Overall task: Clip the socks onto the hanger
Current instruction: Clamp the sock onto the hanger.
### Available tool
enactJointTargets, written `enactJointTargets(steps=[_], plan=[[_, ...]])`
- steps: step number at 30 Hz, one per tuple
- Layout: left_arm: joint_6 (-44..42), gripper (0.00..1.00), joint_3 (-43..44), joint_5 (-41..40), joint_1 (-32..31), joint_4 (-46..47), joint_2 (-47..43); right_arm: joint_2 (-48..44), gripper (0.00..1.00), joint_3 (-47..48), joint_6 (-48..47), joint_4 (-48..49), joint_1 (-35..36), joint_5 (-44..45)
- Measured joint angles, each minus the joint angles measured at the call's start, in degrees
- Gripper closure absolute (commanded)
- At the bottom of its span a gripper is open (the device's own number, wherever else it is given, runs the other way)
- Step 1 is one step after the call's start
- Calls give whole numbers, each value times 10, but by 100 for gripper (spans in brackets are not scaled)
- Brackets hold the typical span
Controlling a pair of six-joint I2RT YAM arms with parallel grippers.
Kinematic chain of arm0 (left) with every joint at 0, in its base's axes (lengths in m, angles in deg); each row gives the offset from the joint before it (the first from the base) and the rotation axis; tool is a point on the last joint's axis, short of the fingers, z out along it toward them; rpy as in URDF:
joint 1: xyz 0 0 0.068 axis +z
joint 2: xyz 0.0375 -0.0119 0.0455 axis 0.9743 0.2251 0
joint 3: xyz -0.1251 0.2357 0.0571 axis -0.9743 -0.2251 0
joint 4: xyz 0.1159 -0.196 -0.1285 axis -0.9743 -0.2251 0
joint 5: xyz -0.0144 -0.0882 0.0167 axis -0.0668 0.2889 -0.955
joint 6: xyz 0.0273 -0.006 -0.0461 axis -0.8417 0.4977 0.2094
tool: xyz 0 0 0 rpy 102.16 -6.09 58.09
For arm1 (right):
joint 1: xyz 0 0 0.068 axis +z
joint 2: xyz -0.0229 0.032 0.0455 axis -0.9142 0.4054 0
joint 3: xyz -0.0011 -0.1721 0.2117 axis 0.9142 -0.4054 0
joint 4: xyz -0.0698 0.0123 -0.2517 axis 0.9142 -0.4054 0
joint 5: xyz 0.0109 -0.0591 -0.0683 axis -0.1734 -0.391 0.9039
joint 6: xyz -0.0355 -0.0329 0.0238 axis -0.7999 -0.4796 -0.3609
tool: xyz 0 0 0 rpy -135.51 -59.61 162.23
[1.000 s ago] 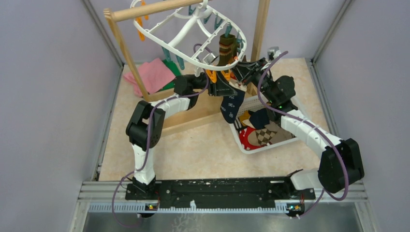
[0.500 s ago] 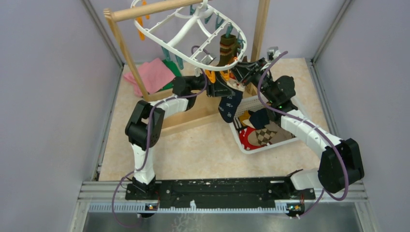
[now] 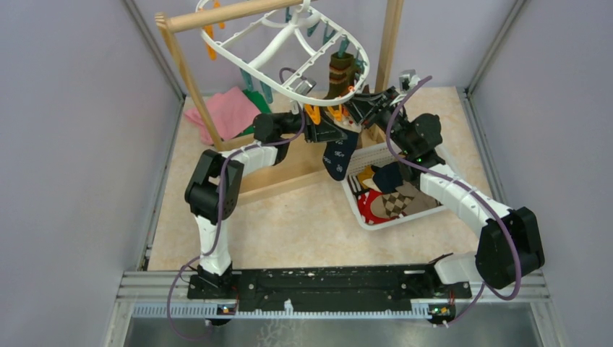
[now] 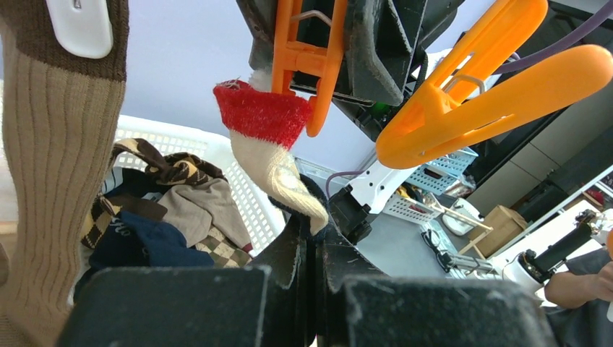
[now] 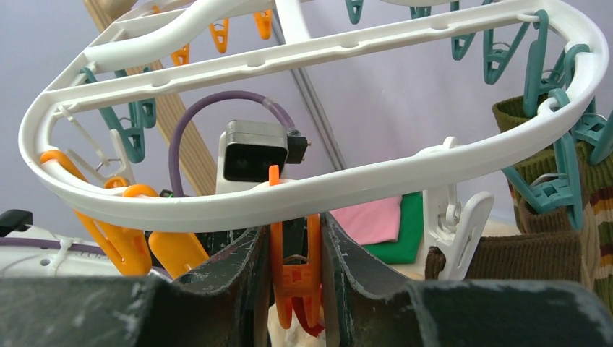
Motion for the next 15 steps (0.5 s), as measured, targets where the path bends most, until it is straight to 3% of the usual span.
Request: enactJointTargets(steps=[15], plan=[[0,100,0,-2,-8,0,-20,9,88,0,-22,2,0,8]])
